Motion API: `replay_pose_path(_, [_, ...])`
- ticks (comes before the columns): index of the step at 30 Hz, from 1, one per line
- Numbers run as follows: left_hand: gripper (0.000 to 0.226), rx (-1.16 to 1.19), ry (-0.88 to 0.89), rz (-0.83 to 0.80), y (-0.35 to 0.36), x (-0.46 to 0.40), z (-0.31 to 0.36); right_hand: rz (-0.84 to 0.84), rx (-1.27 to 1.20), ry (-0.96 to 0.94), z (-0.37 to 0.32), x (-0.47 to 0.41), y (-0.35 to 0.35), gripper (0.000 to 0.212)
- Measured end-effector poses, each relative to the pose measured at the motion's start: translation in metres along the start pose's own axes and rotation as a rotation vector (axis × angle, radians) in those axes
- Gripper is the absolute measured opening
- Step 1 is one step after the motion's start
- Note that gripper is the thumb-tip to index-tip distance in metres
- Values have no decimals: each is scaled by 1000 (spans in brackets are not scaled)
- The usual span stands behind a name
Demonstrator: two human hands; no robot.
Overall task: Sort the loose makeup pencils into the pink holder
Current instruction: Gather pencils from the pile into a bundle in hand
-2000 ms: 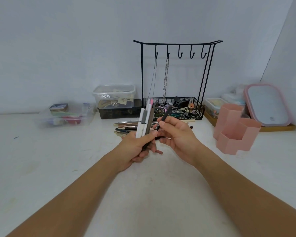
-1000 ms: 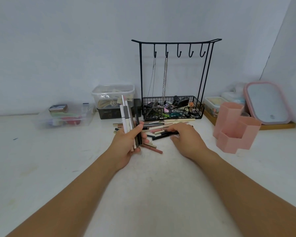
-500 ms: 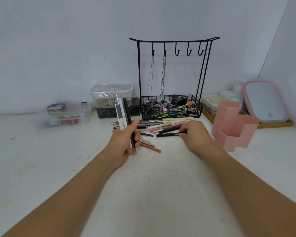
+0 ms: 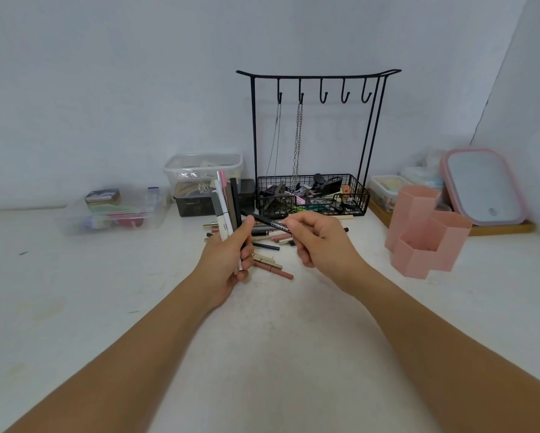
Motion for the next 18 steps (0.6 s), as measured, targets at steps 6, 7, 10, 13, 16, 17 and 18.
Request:
replay_pose_path(6, [35, -41, 123, 174, -3, -4, -3, -11, -128, 51, -4, 3, 3, 9])
replay_pose_path(7, [34, -79, 149, 194, -4, -5, -4, 8, -166, 59, -4, 2, 1, 8])
replay_pose_path(10, [23, -104, 154, 151, -5, -5, -3, 61, -353, 95, -4, -1, -4, 8])
replay_pose_path(13, [29, -118, 95, 35, -2, -4, -3, 54, -518, 131, -6, -3, -6, 13])
replay_pose_path(16, [34, -181, 51, -104, -2, -1, -4, 71, -519, 113, -7, -5, -6, 37])
replay_pose_path(17, [34, -193, 37, -148, -1, 0, -4, 85, -492, 93, -7, -5, -5, 33])
replay_pose_path(18, [36, -209, 27, -183, -1, 2, -4, 98, -453, 69, -8, -6, -5, 25])
Point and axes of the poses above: each hand's wrist, its own x-axis away from the middle knuckle, its own y-axis out of the palm, z = x × y, the point moved 1 cm from there along -x, towards the middle knuckle, and after that the axes turned 11 degrees about x, right-handed, at the moved point
